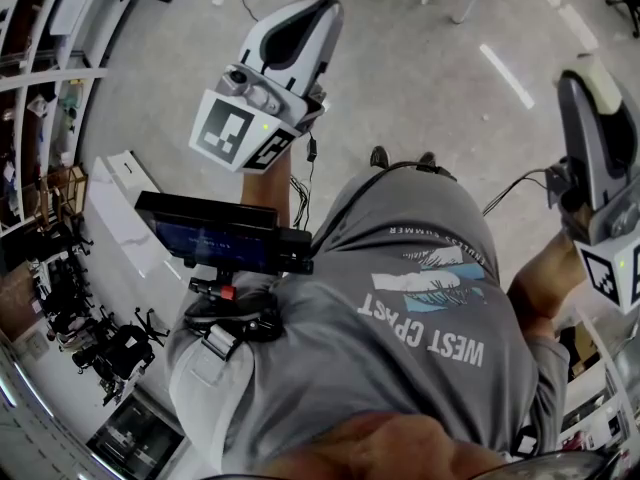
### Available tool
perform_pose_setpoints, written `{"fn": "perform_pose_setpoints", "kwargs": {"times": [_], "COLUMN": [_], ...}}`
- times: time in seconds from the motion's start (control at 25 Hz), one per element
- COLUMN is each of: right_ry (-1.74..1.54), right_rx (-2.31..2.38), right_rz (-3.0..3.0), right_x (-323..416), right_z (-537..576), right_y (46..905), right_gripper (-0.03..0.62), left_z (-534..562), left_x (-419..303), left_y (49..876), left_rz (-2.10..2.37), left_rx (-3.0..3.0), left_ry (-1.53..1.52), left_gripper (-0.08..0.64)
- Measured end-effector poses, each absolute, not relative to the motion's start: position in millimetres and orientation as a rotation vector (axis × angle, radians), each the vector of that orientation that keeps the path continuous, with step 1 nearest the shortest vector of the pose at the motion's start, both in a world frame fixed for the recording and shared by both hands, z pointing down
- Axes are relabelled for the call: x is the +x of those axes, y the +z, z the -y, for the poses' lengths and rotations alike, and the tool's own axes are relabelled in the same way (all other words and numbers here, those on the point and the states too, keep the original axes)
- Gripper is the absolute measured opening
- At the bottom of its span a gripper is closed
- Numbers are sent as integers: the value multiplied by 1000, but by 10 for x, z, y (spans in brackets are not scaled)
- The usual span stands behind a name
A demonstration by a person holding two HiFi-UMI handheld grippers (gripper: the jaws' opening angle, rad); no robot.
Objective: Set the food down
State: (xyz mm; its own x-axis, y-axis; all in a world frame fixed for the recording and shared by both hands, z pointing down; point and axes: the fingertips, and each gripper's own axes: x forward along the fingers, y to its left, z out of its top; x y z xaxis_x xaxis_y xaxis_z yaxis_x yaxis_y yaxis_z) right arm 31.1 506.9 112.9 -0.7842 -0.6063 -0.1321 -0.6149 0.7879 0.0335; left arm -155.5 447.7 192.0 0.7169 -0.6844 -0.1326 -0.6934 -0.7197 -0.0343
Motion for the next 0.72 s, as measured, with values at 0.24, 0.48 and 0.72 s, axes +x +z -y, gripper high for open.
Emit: {"fn": "perform_pose_setpoints", "kwargs": {"times": [0.24, 0.48, 0.72], "right_ry": [119, 125, 487], "right_rx": [-980, -995, -1373], "right_rz": [-2858, -2859, -2793], "right_x": [182, 101, -3], "right_z": [-5108, -5079, -4824], "right_y": [1136, 1200, 1451], "right_gripper": [103, 103, 103], "left_z": [-4502, -4536, -4626], "left_x": [-1655, -1593, -1291], "left_y": [1950, 1861, 1802], "left_rz": [-1127, -1120, -1096], "left_rx": [-2847, -2816, -2503], "left_ry": [174, 226, -10], "left_gripper": [11, 9, 8]}}
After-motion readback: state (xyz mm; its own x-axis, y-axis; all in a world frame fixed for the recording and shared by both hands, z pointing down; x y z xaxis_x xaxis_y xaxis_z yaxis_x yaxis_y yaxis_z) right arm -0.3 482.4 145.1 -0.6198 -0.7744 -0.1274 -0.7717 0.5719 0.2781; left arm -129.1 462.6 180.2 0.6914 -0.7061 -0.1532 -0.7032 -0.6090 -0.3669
